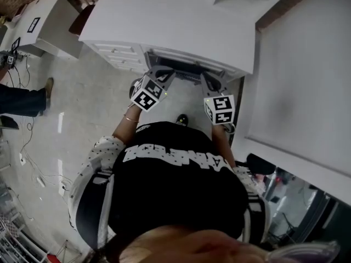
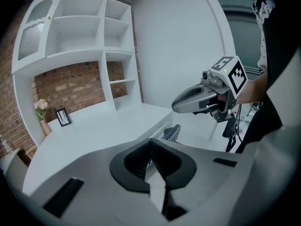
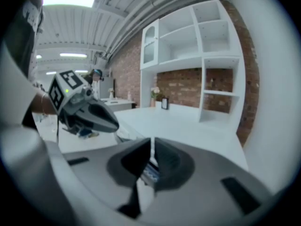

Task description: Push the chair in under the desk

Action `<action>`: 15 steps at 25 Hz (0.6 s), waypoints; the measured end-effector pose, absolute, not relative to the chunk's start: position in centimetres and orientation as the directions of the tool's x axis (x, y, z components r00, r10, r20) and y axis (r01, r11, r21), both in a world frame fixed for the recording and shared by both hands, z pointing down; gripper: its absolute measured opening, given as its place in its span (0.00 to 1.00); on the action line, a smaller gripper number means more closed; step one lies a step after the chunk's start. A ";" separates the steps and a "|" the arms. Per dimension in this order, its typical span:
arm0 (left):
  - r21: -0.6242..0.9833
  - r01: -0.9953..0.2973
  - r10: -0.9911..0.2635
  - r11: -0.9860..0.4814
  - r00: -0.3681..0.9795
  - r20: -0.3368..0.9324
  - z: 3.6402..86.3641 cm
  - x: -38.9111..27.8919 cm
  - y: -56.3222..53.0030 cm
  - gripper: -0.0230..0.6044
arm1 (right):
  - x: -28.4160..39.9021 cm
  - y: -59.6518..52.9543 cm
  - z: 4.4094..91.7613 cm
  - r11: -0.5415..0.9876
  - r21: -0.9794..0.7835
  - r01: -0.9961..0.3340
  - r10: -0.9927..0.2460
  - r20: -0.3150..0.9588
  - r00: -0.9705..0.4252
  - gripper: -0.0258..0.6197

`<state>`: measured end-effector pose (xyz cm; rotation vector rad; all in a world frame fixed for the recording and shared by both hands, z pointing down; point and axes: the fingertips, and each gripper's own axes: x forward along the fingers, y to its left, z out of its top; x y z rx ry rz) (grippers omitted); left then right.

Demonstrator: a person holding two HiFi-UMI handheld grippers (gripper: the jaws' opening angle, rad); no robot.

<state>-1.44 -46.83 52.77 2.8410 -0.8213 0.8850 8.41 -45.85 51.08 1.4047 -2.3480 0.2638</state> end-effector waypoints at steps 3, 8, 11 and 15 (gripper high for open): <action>-0.088 -0.518 -0.483 -0.851 0.705 0.519 52.2 -1.5 -46.3 0.09 | 8.3 -45.6 49.8 0.476 -0.007 -0.880 -0.814 0.374 -0.443 0.10; -0.084 -0.531 -0.503 -0.843 0.724 0.472 50.1 -1.5 -45.9 0.09 | 7.7 -45.2 48.4 0.489 -0.048 -0.871 -0.814 0.334 -0.476 0.09; -0.066 -0.548 -0.514 -0.834 0.728 0.453 49.3 -1.8 -46.1 0.09 | 7.1 -45.1 48.2 0.502 -0.063 -0.862 -0.807 0.324 -0.494 0.09; -0.042 -0.567 -0.525 -0.823 0.730 0.438 48.8 -2.3 -46.3 0.09 | 6.5 -45.2 48.2 0.518 -0.077 -0.852 -0.796 0.322 -0.513 0.09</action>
